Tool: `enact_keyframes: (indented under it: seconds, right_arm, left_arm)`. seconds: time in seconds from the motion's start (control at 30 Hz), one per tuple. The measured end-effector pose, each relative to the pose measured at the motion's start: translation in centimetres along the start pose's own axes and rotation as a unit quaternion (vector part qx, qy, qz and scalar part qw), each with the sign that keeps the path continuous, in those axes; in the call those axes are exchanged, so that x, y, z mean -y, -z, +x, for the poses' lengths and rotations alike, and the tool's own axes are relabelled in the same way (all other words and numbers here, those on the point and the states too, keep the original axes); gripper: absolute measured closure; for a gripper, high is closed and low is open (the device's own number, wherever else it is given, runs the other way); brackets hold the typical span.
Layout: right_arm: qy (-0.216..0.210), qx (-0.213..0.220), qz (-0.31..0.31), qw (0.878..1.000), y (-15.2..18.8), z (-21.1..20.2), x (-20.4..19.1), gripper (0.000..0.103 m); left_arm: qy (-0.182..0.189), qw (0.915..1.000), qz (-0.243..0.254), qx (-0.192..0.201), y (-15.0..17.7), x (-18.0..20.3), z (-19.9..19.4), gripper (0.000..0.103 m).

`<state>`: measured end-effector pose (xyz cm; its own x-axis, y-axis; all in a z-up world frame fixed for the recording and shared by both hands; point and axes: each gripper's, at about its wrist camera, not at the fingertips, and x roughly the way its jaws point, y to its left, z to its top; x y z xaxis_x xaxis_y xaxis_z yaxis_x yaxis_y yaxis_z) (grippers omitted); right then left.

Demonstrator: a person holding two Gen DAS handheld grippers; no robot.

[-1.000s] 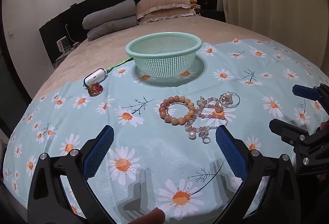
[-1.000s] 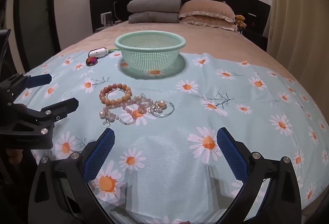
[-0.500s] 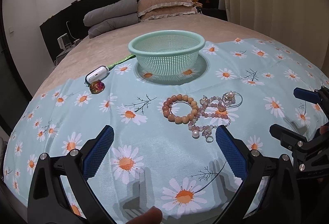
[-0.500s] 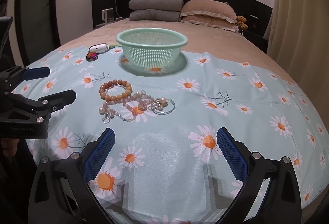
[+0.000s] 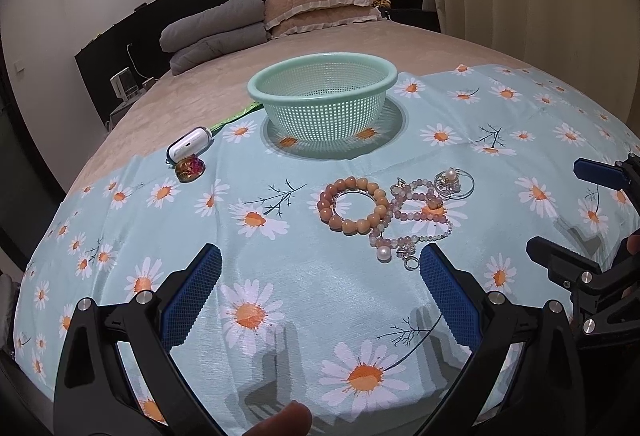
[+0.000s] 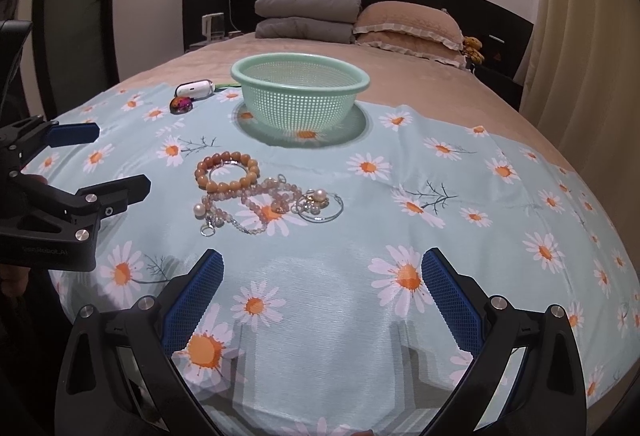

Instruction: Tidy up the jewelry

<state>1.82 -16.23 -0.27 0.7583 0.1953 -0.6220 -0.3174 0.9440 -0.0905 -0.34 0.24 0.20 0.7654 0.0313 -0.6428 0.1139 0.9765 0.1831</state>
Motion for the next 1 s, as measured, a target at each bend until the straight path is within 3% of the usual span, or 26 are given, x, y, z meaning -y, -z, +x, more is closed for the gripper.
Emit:
enact_keyframes:
  seconds: [0.4, 1.0]
  right_arm:
    - [0.003, -0.001, -0.002, 1.0, -0.1, -0.1, -0.1, 0.008]
    - [-0.007, -0.013, -0.001, 1.0, 0.0, 0.7, 0.0, 0.008]
  left_arm:
    - [-0.001, 1.0, -0.002, -0.002, 0.1, -0.4, -0.1, 0.006]
    - [0.014, 0.999, 0.016, -0.04, 0.6, -0.8, 1.2, 0.006]
